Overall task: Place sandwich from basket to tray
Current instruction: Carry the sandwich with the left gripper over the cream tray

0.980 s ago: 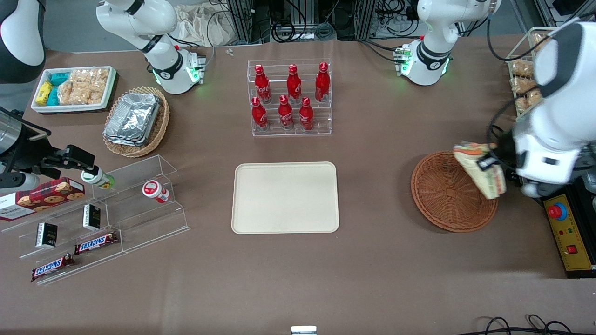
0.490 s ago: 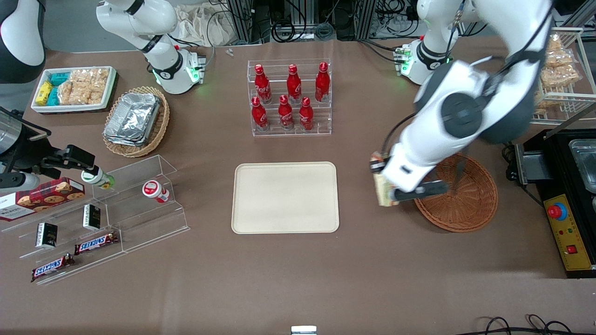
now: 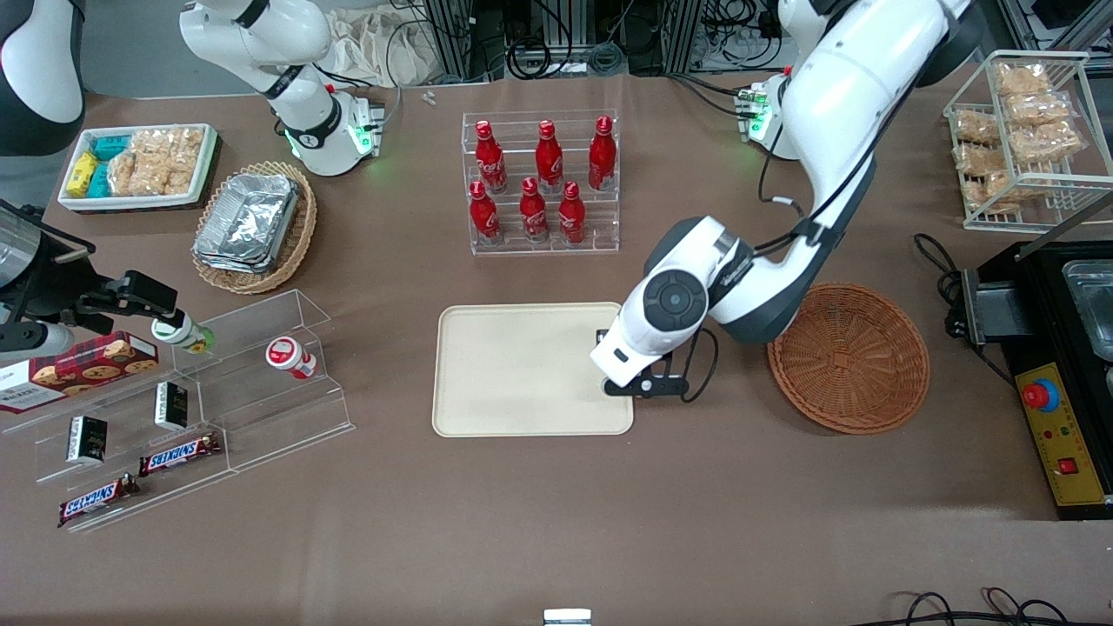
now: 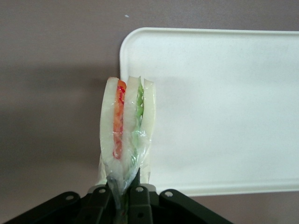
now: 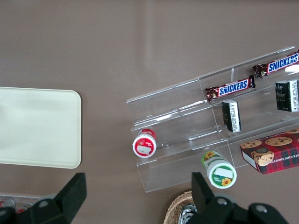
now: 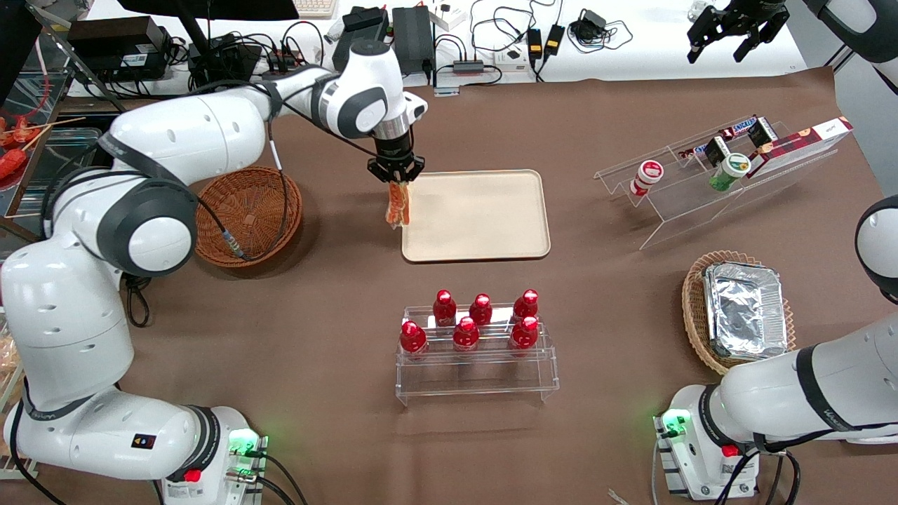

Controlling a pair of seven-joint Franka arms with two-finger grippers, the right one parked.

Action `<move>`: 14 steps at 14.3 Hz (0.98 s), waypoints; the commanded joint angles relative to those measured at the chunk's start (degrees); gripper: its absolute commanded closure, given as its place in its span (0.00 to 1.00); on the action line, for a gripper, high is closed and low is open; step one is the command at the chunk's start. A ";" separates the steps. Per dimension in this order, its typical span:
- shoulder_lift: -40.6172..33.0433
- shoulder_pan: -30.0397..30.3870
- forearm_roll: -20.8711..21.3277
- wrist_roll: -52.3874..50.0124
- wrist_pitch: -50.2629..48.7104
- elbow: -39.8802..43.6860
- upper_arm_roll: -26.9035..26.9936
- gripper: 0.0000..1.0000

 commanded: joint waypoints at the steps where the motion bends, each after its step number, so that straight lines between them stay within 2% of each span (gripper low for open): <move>1: 3.06 -2.54 1.54 -0.29 3.46 1.68 0.16 0.97; 3: 4.48 -3.25 4.17 -1.34 3.91 1.68 0.16 0.96; 6: 5.18 -4.22 4.27 -2.40 4.44 1.68 0.16 0.89; 7: 5.45 -4.22 4.27 -2.49 4.79 1.68 0.16 0.83; 8: 5.45 -4.40 4.27 -3.01 5.14 1.68 0.16 0.73; 10: 5.45 -4.40 4.45 -4.51 5.23 1.68 0.16 0.24; 11: 5.45 -4.40 4.45 -4.68 5.15 1.68 0.16 0.04; 12: 5.45 -4.40 4.36 -4.77 5.15 1.68 0.16 0.01; 14: 5.36 -4.40 4.27 -4.68 5.15 1.76 0.16 0.00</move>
